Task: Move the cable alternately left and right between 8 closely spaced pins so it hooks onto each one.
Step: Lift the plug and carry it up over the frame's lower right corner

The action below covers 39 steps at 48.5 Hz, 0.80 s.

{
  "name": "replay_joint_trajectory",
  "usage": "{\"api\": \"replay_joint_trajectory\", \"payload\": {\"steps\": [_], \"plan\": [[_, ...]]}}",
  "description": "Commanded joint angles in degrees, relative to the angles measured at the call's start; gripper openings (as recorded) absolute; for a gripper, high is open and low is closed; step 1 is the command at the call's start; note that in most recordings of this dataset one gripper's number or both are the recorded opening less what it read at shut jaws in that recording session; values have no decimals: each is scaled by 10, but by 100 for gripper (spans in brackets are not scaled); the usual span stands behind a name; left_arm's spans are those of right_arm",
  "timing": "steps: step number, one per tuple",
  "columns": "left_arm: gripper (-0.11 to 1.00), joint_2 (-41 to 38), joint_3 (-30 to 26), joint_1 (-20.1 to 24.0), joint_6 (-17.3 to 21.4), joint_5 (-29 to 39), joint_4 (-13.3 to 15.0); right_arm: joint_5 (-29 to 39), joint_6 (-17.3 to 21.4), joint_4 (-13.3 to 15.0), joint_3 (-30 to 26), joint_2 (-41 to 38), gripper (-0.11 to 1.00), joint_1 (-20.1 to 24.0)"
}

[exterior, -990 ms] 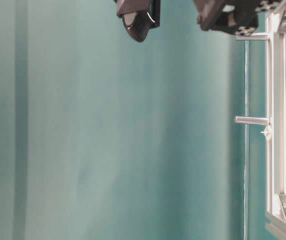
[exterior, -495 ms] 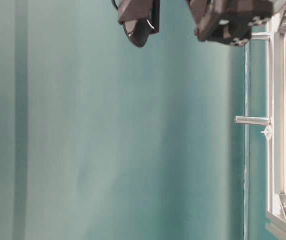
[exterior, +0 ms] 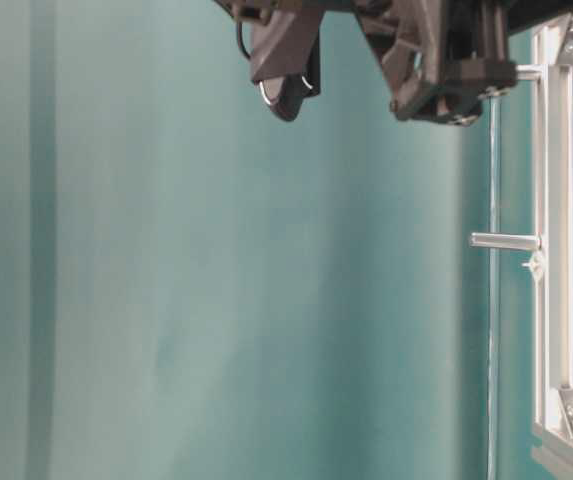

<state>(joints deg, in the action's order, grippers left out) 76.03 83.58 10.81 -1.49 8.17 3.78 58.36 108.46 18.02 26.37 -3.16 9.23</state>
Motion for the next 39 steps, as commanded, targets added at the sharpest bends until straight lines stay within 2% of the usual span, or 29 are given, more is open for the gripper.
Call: {"api": "replay_joint_trajectory", "payload": {"steps": [1, 23, 39], "plan": [[65, -6, -6, 3, -3, -6, -2, 0, -8, 3, -5, 18, 14, -11], [65, -5, -5, 3, -4, -7, -2, -30, -12, 9, -10, 16, 14, -38], [65, -5, -5, 2, -3, -6, -1, -47, -15, 26, -55, -16, 14, -54]]}}
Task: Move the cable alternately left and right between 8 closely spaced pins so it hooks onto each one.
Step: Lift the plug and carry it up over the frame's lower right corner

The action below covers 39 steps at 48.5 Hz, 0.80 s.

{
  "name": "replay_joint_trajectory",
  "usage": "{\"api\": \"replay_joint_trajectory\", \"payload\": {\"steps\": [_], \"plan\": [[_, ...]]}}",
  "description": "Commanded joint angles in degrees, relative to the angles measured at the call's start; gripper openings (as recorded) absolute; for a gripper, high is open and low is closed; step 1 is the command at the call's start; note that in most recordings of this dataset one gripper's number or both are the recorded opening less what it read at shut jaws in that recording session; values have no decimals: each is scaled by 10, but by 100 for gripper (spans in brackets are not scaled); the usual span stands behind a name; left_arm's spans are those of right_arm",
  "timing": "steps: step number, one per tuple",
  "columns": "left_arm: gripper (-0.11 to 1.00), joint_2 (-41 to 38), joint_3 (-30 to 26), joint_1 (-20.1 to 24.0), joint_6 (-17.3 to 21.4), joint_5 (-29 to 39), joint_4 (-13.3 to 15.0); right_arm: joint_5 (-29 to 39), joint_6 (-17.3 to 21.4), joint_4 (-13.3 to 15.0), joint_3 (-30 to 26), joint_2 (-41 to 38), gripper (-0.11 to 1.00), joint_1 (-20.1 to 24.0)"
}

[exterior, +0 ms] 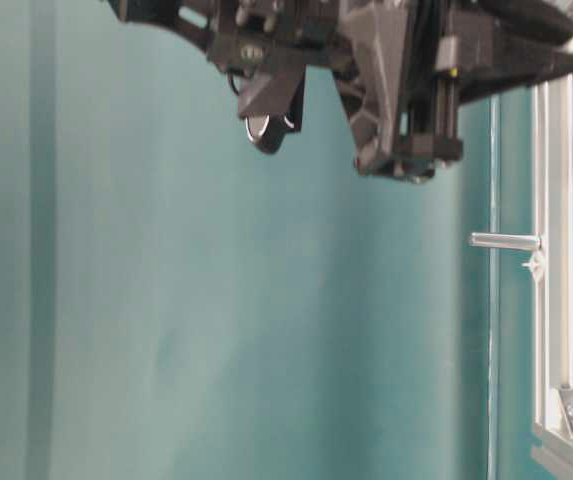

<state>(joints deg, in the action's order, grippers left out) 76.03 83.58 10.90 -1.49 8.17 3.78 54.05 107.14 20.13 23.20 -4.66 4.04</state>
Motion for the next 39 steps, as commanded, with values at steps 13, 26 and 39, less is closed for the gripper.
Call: {"api": "replay_joint_trajectory", "payload": {"steps": [13, 26, 39], "plan": [[65, -5, -5, 2, -3, -6, -1, -19, -4, 6, -60, -34, 14, -2], [65, -5, -5, 2, -3, -6, -1, -21, -4, 6, -62, -37, 14, -2], [65, -5, -5, 2, -3, -6, -2, -21, 1, 3, -66, -37, 14, 10]]}}
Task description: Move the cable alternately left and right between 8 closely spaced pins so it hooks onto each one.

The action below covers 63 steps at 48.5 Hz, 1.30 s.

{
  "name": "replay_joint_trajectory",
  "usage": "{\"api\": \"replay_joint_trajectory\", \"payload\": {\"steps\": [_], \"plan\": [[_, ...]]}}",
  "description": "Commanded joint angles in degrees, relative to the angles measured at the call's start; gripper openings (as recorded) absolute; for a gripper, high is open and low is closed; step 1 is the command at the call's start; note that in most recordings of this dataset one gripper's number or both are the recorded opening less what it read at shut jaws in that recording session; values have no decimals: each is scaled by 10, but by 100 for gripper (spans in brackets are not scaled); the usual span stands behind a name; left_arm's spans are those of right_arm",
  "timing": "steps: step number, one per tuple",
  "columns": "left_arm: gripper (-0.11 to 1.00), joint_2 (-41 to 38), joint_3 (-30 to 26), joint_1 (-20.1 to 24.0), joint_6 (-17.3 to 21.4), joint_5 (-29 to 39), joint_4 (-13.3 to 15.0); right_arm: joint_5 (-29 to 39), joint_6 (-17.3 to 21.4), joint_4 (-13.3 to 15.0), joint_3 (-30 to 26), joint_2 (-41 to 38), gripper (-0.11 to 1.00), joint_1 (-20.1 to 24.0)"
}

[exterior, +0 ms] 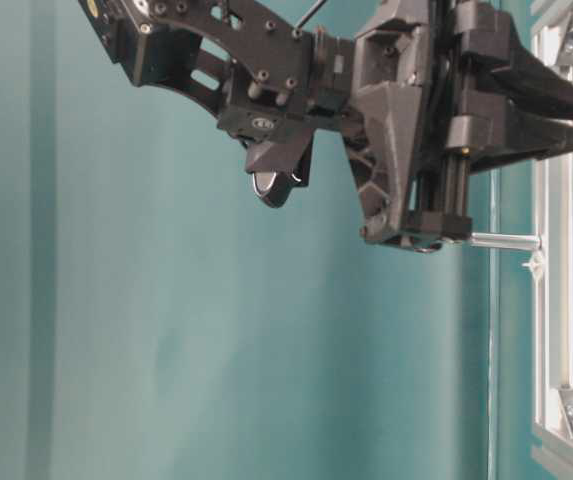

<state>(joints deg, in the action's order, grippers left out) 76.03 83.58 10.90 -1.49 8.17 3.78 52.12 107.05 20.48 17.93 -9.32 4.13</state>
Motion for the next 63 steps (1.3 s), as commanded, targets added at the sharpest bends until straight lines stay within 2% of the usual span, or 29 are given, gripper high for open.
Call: {"api": "replay_joint_trajectory", "payload": {"steps": [1, 18, 43, 63], "plan": [[65, -5, -5, 2, -3, -6, -2, -2, 3, -1, -14, 10, 14, 11], [65, -5, -5, 2, -3, -6, -2, 1, 20, -10, -29, 10, 14, 42], [65, -5, -5, 2, -3, -6, -1, -2, 95, -11, -32, 9, 14, 99], [65, -6, -5, 2, -3, -6, -1, -2, 134, -11, -38, 9, 14, 129]]}}
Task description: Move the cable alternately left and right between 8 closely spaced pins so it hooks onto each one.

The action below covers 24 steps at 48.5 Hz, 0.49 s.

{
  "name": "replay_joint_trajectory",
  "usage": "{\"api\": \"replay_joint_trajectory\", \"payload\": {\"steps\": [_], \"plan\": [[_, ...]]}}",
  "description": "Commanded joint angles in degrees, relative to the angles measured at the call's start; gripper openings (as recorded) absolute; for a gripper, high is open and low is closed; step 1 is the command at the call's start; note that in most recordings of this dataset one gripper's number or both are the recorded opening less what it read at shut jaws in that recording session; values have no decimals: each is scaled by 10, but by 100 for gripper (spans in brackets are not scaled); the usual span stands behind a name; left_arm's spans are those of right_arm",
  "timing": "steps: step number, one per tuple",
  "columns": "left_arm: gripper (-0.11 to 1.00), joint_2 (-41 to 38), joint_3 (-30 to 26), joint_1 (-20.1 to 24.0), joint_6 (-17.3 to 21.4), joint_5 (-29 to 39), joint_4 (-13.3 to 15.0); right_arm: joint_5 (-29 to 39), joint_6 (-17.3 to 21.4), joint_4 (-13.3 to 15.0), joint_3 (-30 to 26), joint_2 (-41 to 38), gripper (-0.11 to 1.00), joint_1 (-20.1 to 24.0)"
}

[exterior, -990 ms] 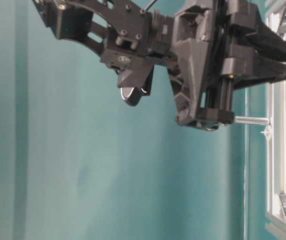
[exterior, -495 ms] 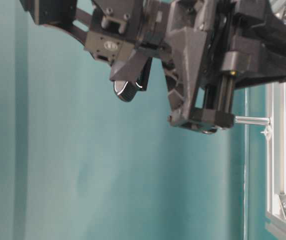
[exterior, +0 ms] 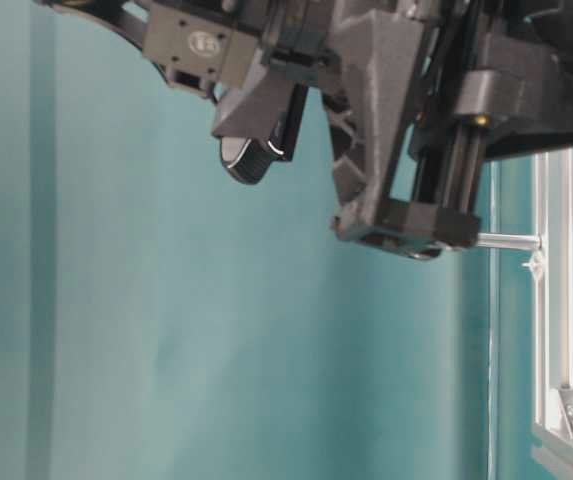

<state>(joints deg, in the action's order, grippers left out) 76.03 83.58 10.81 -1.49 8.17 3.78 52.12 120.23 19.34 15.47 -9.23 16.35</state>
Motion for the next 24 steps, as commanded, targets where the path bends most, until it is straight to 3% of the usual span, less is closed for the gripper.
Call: {"api": "replay_joint_trajectory", "payload": {"steps": [1, 24], "plan": [[65, -5, -5, 3, -3, -6, -2, -2, 4, 0, -13, 8, 14, 8], [65, -5, -5, 3, -3, -6, -1, -2, 6, 0, -13, 5, 14, 14]]}}
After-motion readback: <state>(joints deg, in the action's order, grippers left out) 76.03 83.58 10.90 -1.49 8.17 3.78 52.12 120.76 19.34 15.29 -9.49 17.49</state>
